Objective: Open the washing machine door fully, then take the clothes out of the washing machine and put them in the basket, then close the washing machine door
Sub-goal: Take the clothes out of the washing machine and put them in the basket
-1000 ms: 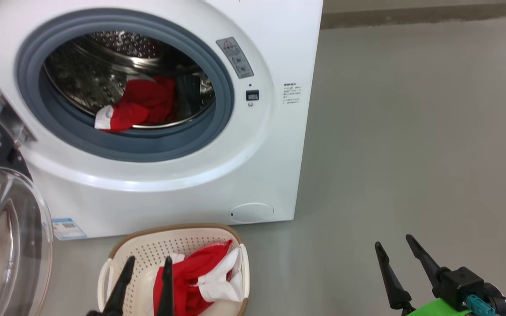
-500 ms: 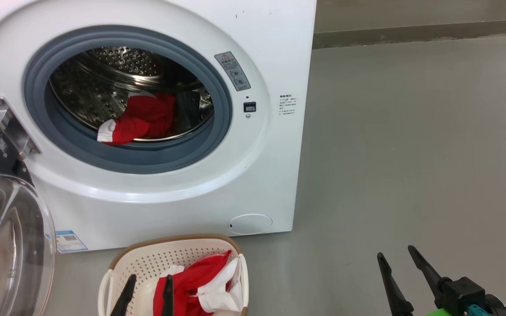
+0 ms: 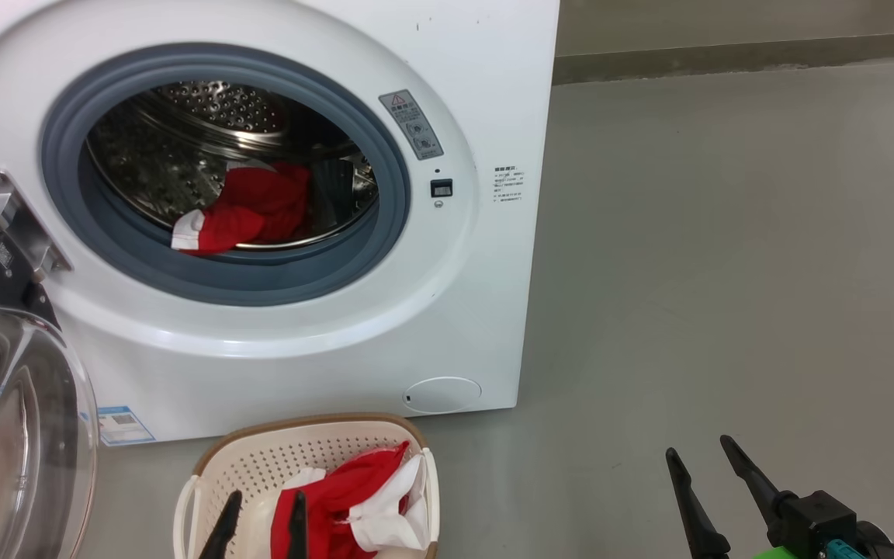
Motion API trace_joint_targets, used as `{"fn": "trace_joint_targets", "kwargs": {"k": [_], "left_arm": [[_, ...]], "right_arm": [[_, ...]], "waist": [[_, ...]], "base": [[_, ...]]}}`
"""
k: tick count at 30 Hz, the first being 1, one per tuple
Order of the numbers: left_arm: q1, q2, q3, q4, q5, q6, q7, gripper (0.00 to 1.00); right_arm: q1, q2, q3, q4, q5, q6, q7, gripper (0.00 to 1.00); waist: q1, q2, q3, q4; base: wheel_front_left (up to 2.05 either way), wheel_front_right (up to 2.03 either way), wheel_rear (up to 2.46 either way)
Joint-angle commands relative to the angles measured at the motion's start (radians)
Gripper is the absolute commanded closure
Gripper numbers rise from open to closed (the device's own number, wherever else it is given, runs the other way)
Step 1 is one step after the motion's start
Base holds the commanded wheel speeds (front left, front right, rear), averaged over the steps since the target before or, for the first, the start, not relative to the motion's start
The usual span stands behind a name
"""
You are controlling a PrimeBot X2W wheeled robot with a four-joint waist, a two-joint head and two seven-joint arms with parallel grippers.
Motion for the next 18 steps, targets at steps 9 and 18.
{"fn": "trace_joint_targets", "kwargs": {"k": [9, 18], "left_arm": [[-0.053, 0.006, 0.013, -0.003, -0.010, 0.006, -0.016, 0.00], [-0.152, 0.002, 0.004, 0.066, -0.013, 0.010, -0.029, 0.00]], "right_arm": [[-0.023, -0.009, 0.016, -0.030, -0.008, 0.006, 0.000, 0.00], [-0.041, -0.009, 0.004, -0.074, -0.028, 0.006, 0.019, 0.00]], "waist": [[0.0000, 0.0000, 0.013, 0.012], [0.0000, 0.0000, 0.104, 0.024]], "base": [[0.00, 0.00, 0.00], [0.00, 0.00, 0.00]]}}
